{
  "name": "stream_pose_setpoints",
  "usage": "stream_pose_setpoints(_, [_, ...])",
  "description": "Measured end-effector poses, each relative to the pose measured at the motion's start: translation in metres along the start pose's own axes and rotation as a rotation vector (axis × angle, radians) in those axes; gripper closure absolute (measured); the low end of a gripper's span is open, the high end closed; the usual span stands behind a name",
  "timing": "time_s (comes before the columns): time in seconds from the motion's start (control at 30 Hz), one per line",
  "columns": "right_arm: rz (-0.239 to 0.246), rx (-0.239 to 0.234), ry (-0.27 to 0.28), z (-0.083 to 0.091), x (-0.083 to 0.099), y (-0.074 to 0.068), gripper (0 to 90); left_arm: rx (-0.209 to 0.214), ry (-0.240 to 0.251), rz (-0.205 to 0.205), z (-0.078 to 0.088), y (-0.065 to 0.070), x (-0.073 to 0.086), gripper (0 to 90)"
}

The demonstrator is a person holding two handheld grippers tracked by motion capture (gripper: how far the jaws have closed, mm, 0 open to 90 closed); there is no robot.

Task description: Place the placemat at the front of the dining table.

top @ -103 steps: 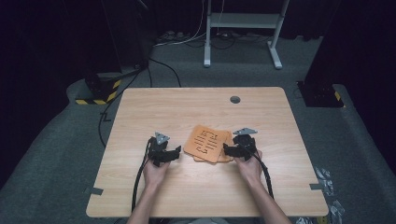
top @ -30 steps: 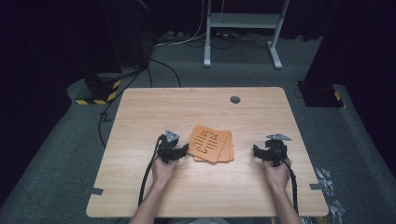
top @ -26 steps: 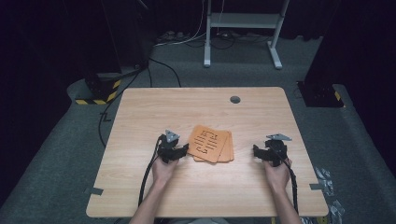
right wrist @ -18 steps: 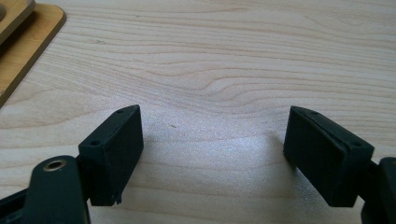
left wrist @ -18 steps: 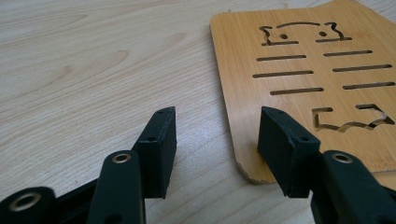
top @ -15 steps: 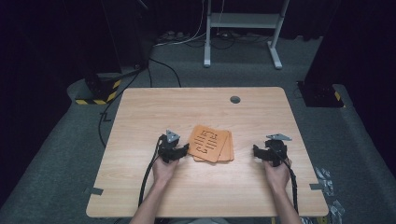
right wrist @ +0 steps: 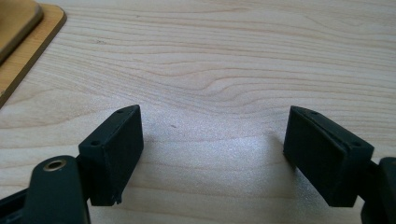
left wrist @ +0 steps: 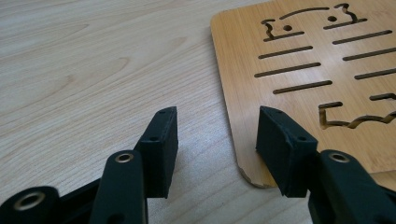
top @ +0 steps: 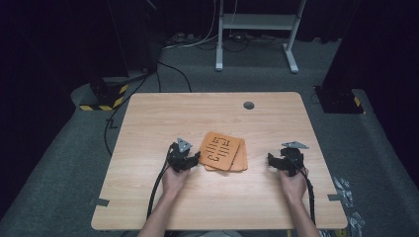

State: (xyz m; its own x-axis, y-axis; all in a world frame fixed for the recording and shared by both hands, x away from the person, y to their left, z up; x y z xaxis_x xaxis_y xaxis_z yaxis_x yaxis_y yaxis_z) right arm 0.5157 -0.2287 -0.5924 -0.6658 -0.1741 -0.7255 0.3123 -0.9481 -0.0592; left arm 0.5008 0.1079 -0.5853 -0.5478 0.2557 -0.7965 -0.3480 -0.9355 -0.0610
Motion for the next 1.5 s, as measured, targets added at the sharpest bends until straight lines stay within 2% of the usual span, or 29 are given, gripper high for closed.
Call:
stream_pose_setpoints(0.17, [-0.004,-0.002,-0.001,0.000,0.000,0.000,19.0,0.003,-0.008,0.021,0.000,-0.002,0.000,47.7])
stream_pose_setpoints(0.27, [-0.009,0.003,-0.001,-0.001,0.000,0.000,17.2,0.002,-0.007,0.019,-0.001,-0.001,0.000,47.7])
stream_pose_setpoints(0.37, [0.014,-0.015,-0.021,0.000,0.001,0.000,16.7,0.004,-0.009,0.022,-0.001,-0.002,0.000,47.7])
stream_pose_setpoints(0.53, [0.000,-0.059,-0.024,0.002,0.000,-0.008,19.8,0.007,-0.008,0.022,-0.001,-0.002,0.000,48.0])
stream_pose_setpoints(0.57, [-0.001,-0.097,-0.042,0.003,0.000,-0.015,19.4,0.008,-0.009,0.023,-0.001,-0.001,0.000,48.1])
stream_pose_setpoints(0.67, [0.016,-0.115,-0.028,0.004,-0.005,-0.023,19.1,0.009,-0.009,0.023,-0.001,-0.001,0.000,48.8])
stream_pose_setpoints(0.7, [0.035,-0.147,-0.020,0.006,-0.011,-0.032,18.6,0.014,-0.009,0.022,-0.001,0.000,0.000,49.1])
stream_pose_setpoints(0.73, [0.044,-0.158,-0.003,0.006,-0.015,-0.037,18.6,0.016,-0.007,0.017,-0.001,0.000,0.000,49.3])
stream_pose_setpoints(0.77, [0.044,-0.158,-0.003,0.006,-0.015,-0.037,18.6,0.016,-0.007,0.017,-0.001,0.000,0.000,49.7])
stream_pose_setpoints(0.8, [0.052,-0.195,0.007,0.008,-0.021,-0.049,18.1,0.021,-0.007,0.010,-0.001,0.000,0.000,50.0])
stream_pose_setpoints(0.83, [0.058,-0.212,0.007,0.008,-0.023,-0.055,18.0,0.023,-0.007,0.017,-0.001,0.001,0.000,50.3])
stream_pose_setpoints(0.87, [0.058,-0.212,0.007,0.008,-0.023,-0.055,18.0,0.023,-0.007,0.017,-0.001,0.001,0.000,50.6])
stream_pose_setpoints(0.9, [0.077,-0.250,0.013,0.008,-0.027,-0.065,18.3,0.036,-0.007,0.013,-0.001,0.003,0.000,50.6])
stream_pose_setpoints(0.93, [0.077,-0.250,0.013,0.008,-0.027,-0.065,18.3,0.036,-0.007,0.013,-0.001,0.003,0.000,50.5])
stream_pose_setpoints(1.0, [0.080,-0.291,0.026,0.008,-0.033,-0.079,18.1,0.046,-0.009,0.014,-0.001,0.005,-0.001,50.6])
stream_pose_setpoints(1.07, [0.090,-0.302,0.028,0.007,-0.035,-0.082,18.0,0.047,-0.011,0.013,-0.001,0.005,0.000,50.6])
stream_pose_setpoints(1.3, [0.100,-0.364,0.012,-0.001,-0.041,-0.107,18.0,0.050,-0.012,0.020,-0.001,0.005,0.000,50.6])
stream_pose_setpoints(1.5, [0.098,-0.387,0.010,-0.010,-0.040,-0.118,18.0,0.050,-0.012,0.017,-0.001,0.005,0.000,50.4])
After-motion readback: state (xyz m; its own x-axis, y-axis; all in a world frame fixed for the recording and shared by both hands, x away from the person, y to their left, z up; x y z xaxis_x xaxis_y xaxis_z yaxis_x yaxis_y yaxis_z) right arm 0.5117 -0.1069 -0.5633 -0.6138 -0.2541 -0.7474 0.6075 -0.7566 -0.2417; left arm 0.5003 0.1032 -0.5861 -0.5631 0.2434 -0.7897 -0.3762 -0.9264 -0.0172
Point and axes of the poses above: each handheld gripper's, and its own axes: z roughly backward along the jaws, x roughly out of its underside, y roughly to its right, the point moved 10 cm from there along -z, roughly forward along the jaws, and after that the axes turned 7 degrees about -x, right-handed, at the moved point
